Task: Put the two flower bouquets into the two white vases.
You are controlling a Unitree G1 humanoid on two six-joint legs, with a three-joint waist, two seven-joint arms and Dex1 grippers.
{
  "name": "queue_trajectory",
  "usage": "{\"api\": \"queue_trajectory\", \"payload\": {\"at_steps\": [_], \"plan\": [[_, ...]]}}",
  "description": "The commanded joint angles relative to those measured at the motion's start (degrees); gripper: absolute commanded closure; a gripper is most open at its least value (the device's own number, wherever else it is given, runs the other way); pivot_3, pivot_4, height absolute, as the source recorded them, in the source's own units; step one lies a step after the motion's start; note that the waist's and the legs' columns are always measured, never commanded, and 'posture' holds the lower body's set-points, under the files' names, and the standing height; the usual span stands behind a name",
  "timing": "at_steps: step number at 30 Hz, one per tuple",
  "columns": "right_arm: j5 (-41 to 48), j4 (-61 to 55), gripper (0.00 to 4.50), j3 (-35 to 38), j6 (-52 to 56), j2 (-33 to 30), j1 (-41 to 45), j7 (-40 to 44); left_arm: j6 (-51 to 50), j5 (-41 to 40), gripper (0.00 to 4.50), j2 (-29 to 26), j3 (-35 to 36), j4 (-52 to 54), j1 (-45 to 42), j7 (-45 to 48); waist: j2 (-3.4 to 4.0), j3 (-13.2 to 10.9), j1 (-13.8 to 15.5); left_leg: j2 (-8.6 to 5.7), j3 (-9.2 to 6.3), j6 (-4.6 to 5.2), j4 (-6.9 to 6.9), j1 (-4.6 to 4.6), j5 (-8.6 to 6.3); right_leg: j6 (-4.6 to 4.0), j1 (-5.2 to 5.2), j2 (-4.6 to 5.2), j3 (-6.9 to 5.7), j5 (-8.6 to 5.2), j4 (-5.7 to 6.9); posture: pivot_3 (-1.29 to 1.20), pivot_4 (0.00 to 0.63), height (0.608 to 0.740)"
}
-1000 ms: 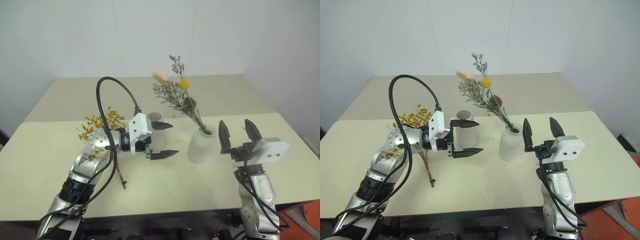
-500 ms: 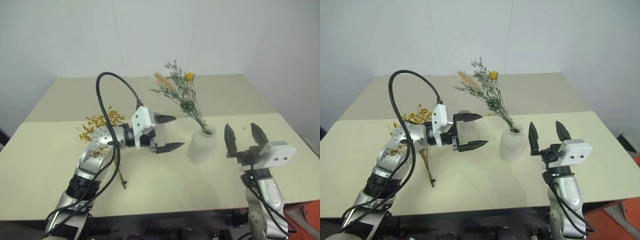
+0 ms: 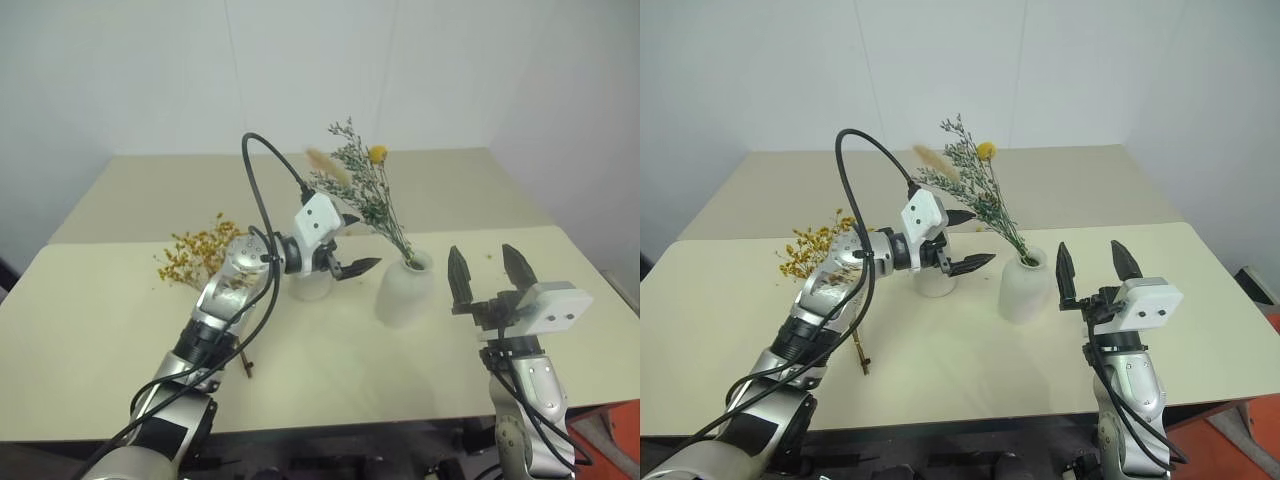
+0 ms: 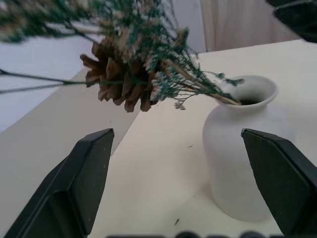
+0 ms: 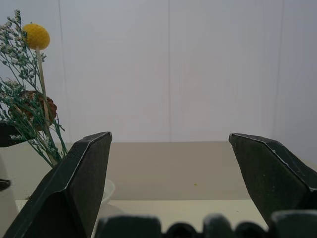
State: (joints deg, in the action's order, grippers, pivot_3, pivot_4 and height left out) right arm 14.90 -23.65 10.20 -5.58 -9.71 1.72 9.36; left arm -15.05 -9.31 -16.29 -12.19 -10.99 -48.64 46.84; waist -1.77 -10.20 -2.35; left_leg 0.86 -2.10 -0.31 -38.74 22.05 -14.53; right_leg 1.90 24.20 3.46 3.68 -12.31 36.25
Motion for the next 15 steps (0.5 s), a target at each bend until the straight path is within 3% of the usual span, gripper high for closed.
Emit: {"api": "queue_trajectory", "payload": {"at_steps": [1,8,15], "plan": [[-0.16,-3.28,0.04,0.67,-0.45,0.01,-0.03,-0.72,3.65,-1.30,0.00,2.33,1.07,0.37,-2.99,0.61,0.00,0.00,0.08,0.00,0.00,0.00,0.00,0.02,0.00,0.00,0.00,0.00,0.00,0.00,-0.01,0.00,0.150,0.740],[1.19,-4.79,0.04,1.11,0.33,-1.05,-1.19,0.22,6.30,-4.52,0.00,3.05,1.05,6.16,-1.29,5.97,0.00,0.00,-0.03,0.00,0.01,0.00,0.00,0.01,0.00,0.01,-0.01,0.00,0.02,0.01,-0.02,0.00,0.150,0.740],[4.85,-9.25,0.04,3.80,3.81,-8.69,-5.26,6.90,3.89,-3.47,0.00,1.18,0.75,6.93,-0.41,5.49,0.02,0.01,0.07,-0.01,0.02,0.00,-0.02,-0.02,0.00,0.03,-0.05,0.00,0.04,0.01,-0.02,0.00,0.150,0.740]]}}
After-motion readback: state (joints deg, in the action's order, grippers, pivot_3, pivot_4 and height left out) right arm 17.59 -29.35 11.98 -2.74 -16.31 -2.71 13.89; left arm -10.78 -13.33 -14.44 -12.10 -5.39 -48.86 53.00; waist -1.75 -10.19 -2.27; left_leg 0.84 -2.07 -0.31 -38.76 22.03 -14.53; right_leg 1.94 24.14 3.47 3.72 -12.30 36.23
